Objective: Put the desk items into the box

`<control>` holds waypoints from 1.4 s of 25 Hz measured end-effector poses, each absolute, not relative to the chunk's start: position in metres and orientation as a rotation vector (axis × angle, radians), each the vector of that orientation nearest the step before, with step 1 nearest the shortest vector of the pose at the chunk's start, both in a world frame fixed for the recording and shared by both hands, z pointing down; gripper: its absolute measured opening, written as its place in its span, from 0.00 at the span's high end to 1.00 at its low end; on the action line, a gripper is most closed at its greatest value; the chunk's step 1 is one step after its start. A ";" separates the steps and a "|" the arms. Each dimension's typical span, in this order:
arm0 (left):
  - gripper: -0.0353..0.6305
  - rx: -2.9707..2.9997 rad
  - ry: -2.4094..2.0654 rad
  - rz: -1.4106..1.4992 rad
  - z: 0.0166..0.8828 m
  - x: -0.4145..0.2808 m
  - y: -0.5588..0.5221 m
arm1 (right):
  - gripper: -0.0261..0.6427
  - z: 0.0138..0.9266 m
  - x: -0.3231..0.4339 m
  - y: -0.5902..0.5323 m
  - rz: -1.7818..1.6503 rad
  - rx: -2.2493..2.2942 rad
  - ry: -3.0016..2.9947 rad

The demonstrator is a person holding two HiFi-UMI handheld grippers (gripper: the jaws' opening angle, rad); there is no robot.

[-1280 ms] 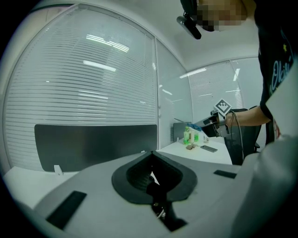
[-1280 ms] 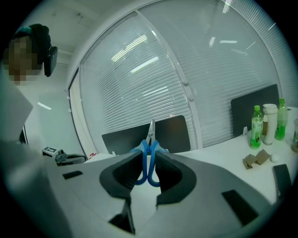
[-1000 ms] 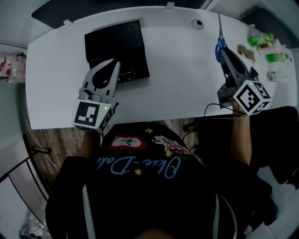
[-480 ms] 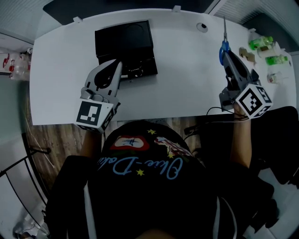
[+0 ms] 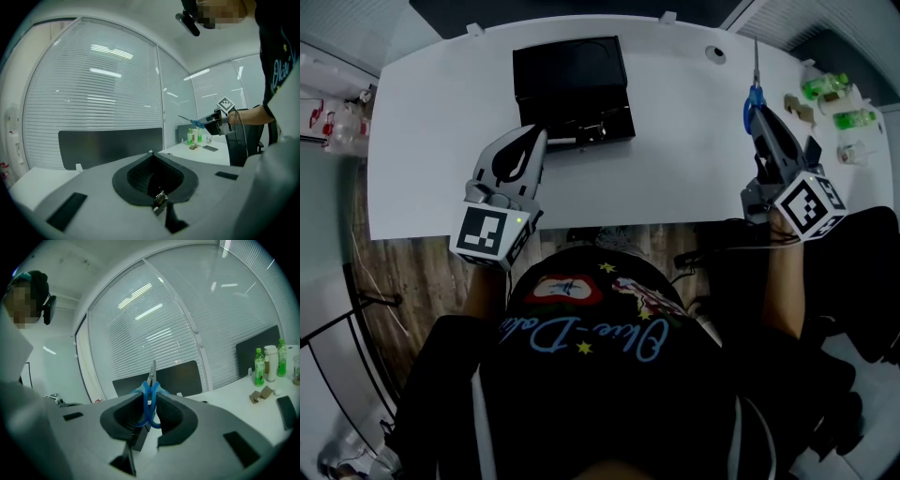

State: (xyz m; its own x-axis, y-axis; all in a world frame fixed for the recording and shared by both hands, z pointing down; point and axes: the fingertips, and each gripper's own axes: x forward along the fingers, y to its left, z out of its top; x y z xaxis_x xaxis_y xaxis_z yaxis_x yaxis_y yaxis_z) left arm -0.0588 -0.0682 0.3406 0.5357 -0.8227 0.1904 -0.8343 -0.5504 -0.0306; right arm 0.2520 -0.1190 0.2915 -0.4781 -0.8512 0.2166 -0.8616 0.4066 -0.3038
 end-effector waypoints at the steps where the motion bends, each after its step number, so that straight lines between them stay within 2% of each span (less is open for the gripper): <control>1: 0.93 2.694 -1.456 0.275 0.341 -0.061 -0.065 | 0.82 0.290 0.250 -0.116 0.586 1.593 -2.611; 35: 0.93 2.647 -1.550 0.107 0.338 -0.122 0.011 | 0.82 0.257 0.178 -0.063 0.475 1.508 -2.661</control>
State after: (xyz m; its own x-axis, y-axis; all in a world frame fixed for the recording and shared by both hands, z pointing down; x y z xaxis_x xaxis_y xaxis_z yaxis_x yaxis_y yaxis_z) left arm -0.1217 0.0112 0.3380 0.4880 -0.8675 0.0964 -0.8725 -0.4879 0.0271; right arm 0.1780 -0.0629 0.2568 -0.5244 -0.8301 0.1896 -0.8444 0.4784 -0.2409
